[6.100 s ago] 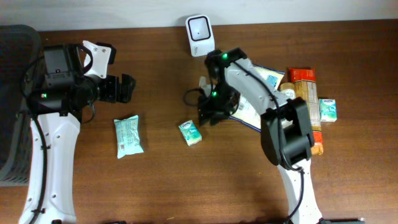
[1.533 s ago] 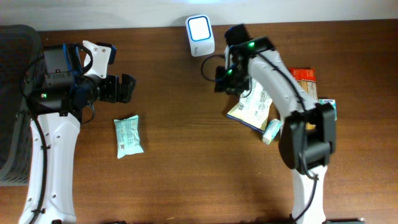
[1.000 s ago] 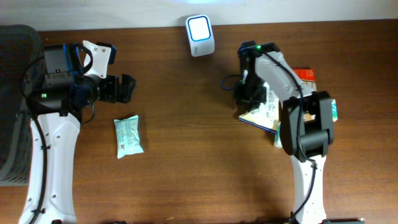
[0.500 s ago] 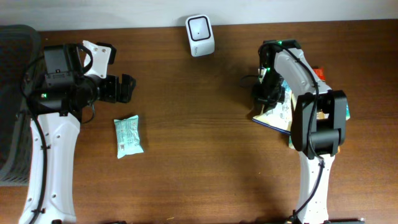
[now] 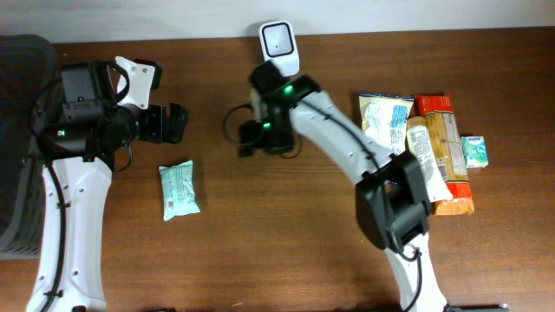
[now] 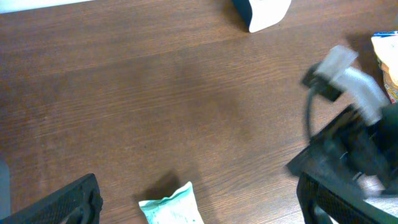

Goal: Scan the item barcode
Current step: 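Reach the right gripper left and grasp the large green Kleenex pack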

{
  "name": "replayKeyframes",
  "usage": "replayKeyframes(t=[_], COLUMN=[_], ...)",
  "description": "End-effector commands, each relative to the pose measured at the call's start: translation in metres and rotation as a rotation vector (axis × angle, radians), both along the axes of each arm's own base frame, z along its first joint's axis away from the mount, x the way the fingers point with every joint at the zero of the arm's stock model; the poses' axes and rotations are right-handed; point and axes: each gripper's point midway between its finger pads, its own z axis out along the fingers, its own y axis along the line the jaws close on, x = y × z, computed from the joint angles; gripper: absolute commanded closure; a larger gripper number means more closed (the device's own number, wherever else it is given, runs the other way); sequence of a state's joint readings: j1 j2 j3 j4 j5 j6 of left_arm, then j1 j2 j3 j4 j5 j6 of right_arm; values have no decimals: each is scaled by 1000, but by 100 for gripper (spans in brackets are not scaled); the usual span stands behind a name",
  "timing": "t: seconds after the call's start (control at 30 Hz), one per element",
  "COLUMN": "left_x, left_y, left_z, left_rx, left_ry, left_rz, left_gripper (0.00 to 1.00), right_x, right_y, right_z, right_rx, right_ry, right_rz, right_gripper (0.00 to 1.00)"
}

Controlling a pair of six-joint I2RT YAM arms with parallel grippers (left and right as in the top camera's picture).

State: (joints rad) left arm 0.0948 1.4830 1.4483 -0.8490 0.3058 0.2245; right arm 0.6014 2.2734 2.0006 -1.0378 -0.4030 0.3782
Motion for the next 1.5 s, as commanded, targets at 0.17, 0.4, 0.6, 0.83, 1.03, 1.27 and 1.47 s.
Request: replayKeyframes(t=[0.17,0.4,0.6,0.83,1.03,1.27,1.47], left_x=[0,9,7,3,3,3,3], left_y=[1,24,94,97,97,97,97], left_z=[10,19,52,48,48,48,48], left_rx=[12,51,36,35,35,35,35], left_ry=[-29,-60,-113,-91,-91,-91,-91], left_rz=[-11,121,354,363,363,363,363], left_gripper=[1,1,1,1,1,1,1], right_x=[-45,-46,-70,-92,-91,-60,6], right_y=[94,97,123,144,144,133,125], right_z=[-18,-34,-66,-85,-85,-32,-5], right_rx=[85,73,65,70,70,172,267], right_ry=[-26,-7,40,36,33,-63,-284], right_rz=[61,58,59,114,118,194,226], right_gripper=[34,34,47,60,96,79,18])
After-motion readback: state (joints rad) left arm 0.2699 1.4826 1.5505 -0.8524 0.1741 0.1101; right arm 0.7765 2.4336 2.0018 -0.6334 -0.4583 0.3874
